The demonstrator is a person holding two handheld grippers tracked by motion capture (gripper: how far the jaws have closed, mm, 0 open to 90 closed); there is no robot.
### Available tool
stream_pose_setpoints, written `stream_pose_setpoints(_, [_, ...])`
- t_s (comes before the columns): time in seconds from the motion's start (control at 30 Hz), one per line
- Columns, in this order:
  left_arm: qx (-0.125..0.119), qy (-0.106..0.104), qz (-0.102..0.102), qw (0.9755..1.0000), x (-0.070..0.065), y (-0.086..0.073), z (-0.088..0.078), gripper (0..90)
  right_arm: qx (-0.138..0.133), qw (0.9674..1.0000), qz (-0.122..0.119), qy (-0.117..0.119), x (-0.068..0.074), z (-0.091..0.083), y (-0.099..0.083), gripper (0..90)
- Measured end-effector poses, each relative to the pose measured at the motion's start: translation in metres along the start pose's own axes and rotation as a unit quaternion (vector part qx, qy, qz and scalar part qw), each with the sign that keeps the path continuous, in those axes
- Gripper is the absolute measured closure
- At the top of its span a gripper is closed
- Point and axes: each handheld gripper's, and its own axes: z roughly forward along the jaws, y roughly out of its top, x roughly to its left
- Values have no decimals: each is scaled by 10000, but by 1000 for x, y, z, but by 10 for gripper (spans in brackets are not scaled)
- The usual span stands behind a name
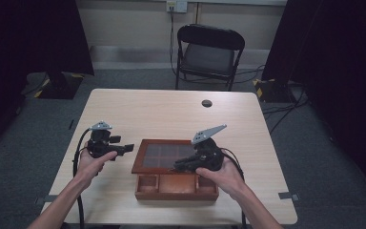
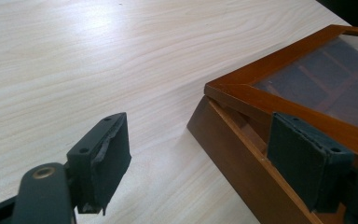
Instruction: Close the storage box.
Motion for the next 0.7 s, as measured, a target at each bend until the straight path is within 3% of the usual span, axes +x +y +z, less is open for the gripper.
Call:
stream_pose_setpoints(0.3, [28, -14, 2, 10000, -1, -1, 2, 209, -51, 10000, -8, -32, 4, 9, -16, 813])
stream_pose_setpoints(0.7, [53, -58, 34, 10000, -2, -1, 3, 209, 295, 9996, 30, 43, 2, 33, -34, 815])
